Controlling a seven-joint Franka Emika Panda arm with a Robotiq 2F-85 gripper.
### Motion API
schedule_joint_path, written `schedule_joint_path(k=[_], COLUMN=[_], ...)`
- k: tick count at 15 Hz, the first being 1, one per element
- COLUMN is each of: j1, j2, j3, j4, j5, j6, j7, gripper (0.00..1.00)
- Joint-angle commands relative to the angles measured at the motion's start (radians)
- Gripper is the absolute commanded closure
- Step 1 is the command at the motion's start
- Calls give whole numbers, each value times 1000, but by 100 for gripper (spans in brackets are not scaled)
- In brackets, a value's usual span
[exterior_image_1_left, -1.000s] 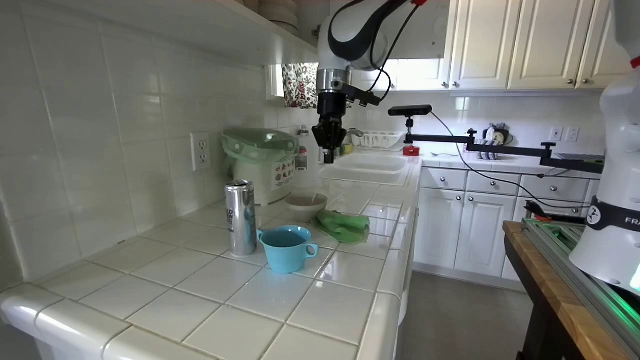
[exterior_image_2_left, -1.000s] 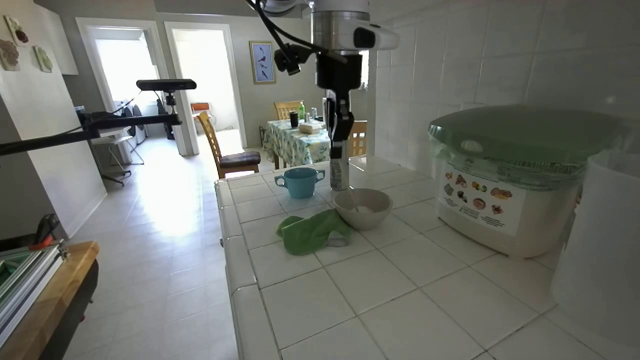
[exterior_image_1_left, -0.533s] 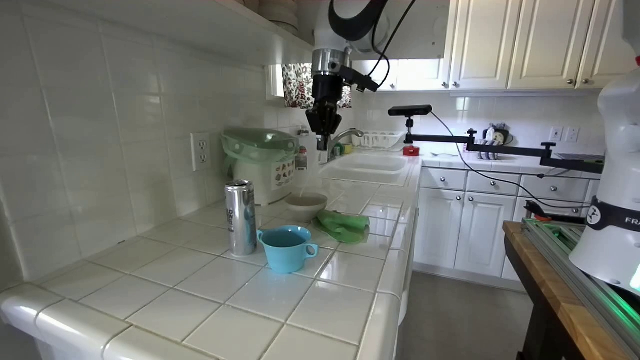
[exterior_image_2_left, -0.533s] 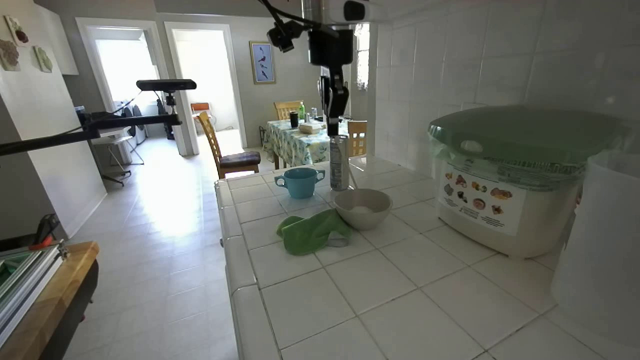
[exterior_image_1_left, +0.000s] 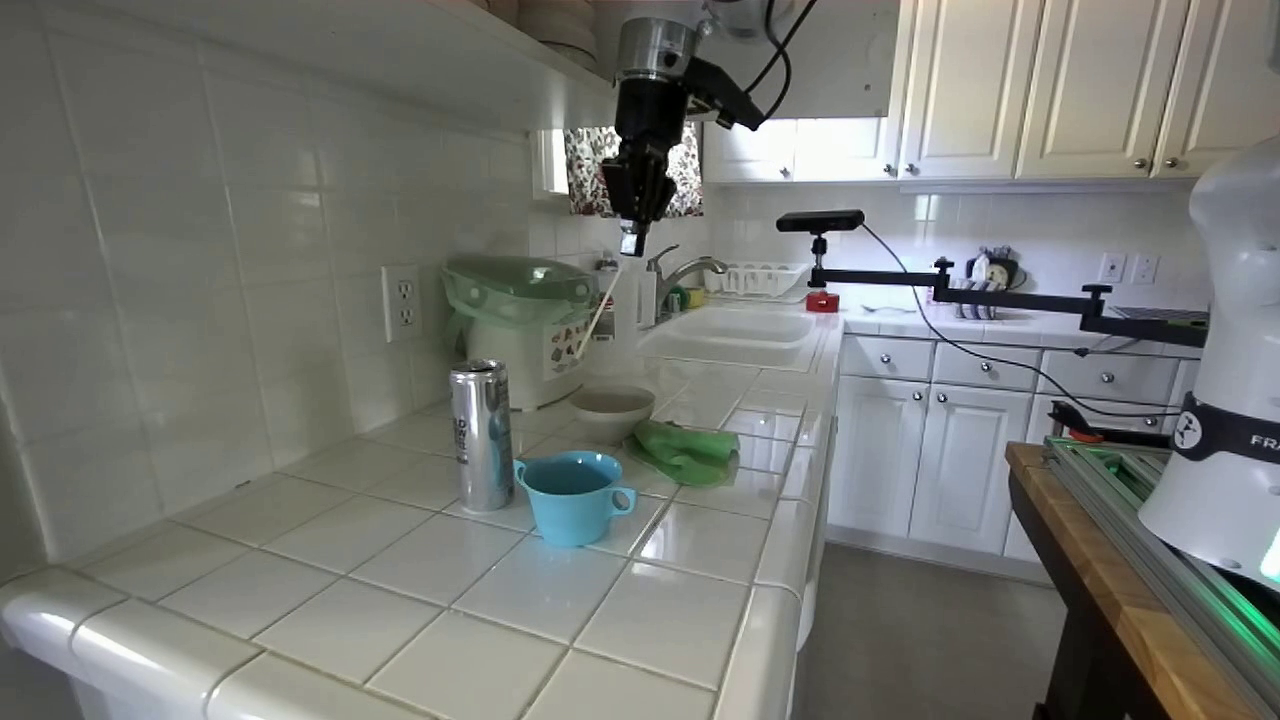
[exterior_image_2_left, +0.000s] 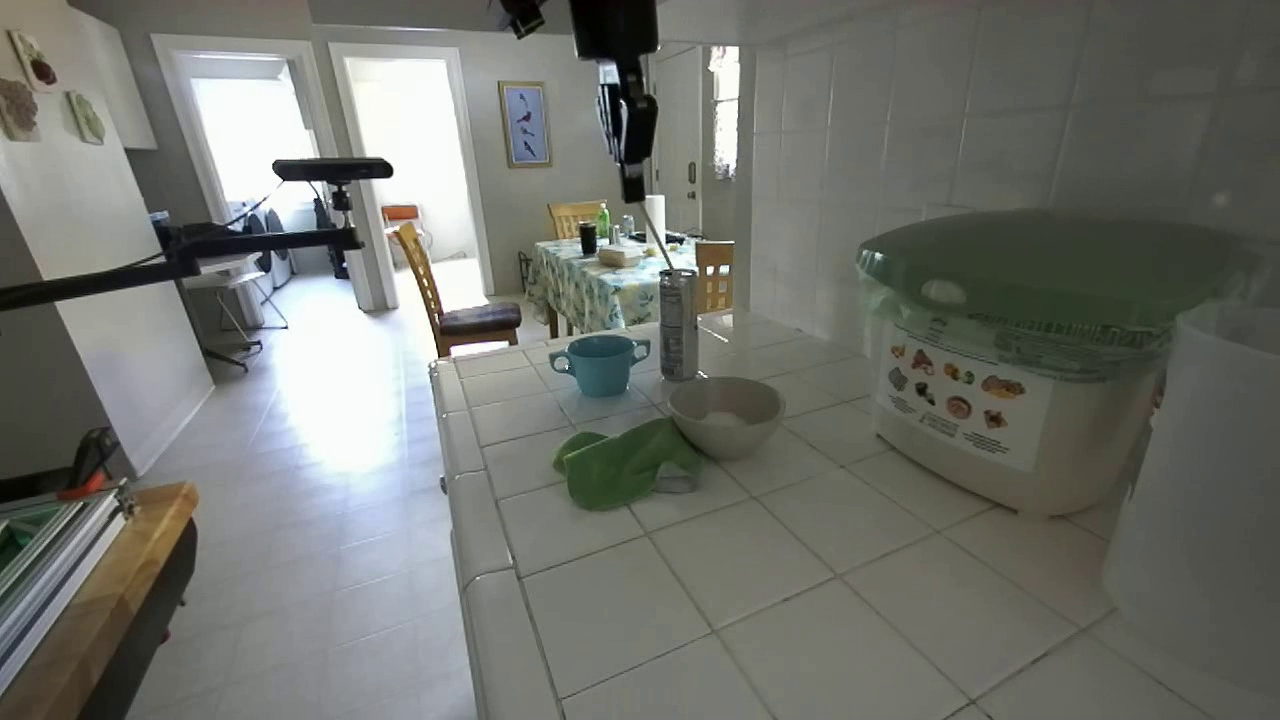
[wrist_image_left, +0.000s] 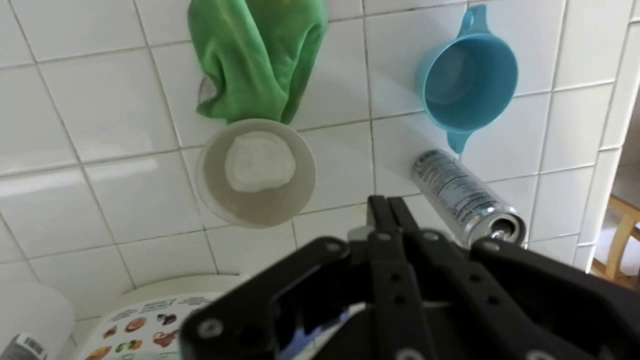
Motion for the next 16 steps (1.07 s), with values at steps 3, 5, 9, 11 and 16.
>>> schedule_joint_path(k=[3, 5, 9, 11, 16], j1=[26, 30, 29, 30, 28], j2=[-14, -9, 13, 35, 75], j3=[44, 58, 71, 77, 95], j4=[-40, -46, -35, -26, -16], j5=[25, 46, 86, 106, 137], j6=[14, 18, 12, 11, 2], j7=[-47, -74, -135, -169, -219], gripper=[99, 99, 99, 99, 99])
